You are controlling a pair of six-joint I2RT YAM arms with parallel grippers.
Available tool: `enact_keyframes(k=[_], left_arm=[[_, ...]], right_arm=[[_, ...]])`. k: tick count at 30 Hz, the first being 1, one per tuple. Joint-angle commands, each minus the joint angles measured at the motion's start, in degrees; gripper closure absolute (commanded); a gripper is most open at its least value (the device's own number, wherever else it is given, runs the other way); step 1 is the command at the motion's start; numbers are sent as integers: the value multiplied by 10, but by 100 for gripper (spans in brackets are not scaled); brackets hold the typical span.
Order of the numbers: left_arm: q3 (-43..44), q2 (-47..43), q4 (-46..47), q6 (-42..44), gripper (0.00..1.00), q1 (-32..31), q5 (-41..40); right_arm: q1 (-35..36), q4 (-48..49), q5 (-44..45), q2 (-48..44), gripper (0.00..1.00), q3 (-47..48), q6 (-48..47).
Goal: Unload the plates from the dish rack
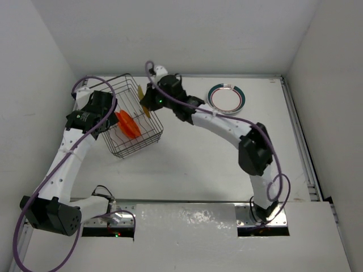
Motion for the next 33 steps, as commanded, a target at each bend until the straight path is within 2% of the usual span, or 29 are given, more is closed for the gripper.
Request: enact_keyframes(k=[1, 5, 9, 13, 16, 23, 25, 28, 29, 32, 33], left_arm=[[-1, -5, 22, 4, 0, 8, 12], [-1, 16, 21, 14, 0, 8, 23], [4, 43, 17, 19, 0, 8, 39], [9, 83, 16, 22, 1, 7, 60], [15, 109, 16, 29, 1, 7, 75], [26, 125, 31, 35, 6, 7, 80], [26, 131, 32, 37, 8, 7, 81], [25, 139, 34, 37, 12, 7, 73], [25, 144, 35, 36, 13, 7, 70], [27, 156, 42, 36, 17, 7, 67], [29, 159, 45, 36, 20, 7, 66]], right_arm=[[-57, 29, 21, -109, 100, -2, 33], [-92, -107, 46, -171, 100, -37, -48], [-108, -255, 128, -172, 100, -72, -127], [-110, -313, 202, -147, 100, -131, -158], [-110, -321, 235, -124, 100, -185, -148], [-105, -345, 220, -56, 96, -186, -111], [-103, -343, 208, -52, 86, -189, -99], [-103, -329, 140, -70, 66, -205, -73], [-103, -313, 127, -76, 42, -212, -66], [-103, -336, 105, -97, 1, -200, -31], [-104, -345, 108, -102, 1, -191, -27]])
